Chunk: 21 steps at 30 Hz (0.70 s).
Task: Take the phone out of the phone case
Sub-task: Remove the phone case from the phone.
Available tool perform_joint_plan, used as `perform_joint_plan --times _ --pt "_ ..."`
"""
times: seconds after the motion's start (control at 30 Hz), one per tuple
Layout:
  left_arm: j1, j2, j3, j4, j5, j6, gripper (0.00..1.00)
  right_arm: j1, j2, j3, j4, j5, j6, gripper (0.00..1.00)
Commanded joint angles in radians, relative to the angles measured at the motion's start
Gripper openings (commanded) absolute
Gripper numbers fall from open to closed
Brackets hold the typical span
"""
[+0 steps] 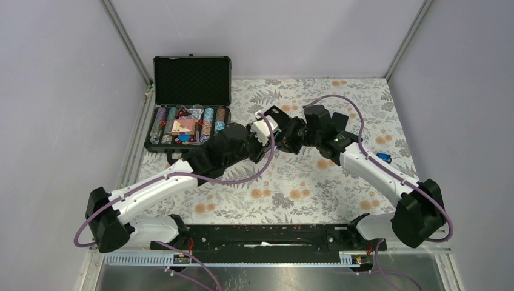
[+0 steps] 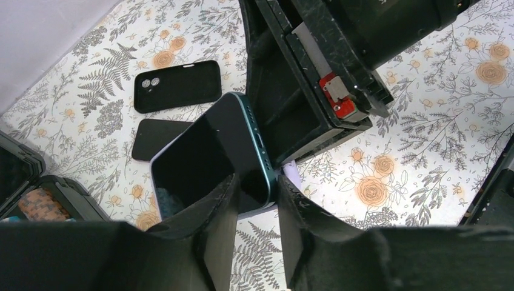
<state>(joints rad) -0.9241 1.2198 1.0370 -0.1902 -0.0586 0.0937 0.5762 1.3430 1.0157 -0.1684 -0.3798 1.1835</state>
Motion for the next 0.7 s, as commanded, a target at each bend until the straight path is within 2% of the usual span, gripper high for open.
perform_joint_plan --times 0.0,0.13,0.27,0.5,0.67 --pt "-0.004 0.012 0.015 -0.001 -0.122 -0.006 0.29 0.005 -0.03 0.005 0.117 -0.041 0.028 0.0" --pt "-0.005 0.021 0.028 0.009 -0.156 -0.006 0.22 0.005 -0.024 -0.002 0.133 -0.053 0.037 0.0" --pt "-0.006 0.038 0.06 -0.022 -0.181 0.0 0.2 0.005 -0.023 0.007 0.128 -0.055 0.027 0.0" --pt "-0.004 0.057 0.068 -0.021 -0.289 -0.002 0.17 0.004 -0.028 0.006 0.126 -0.057 0.027 0.0" --pt "-0.004 0.091 0.088 -0.027 -0.38 -0.033 0.19 0.005 -0.031 0.004 0.145 -0.071 0.028 0.0"
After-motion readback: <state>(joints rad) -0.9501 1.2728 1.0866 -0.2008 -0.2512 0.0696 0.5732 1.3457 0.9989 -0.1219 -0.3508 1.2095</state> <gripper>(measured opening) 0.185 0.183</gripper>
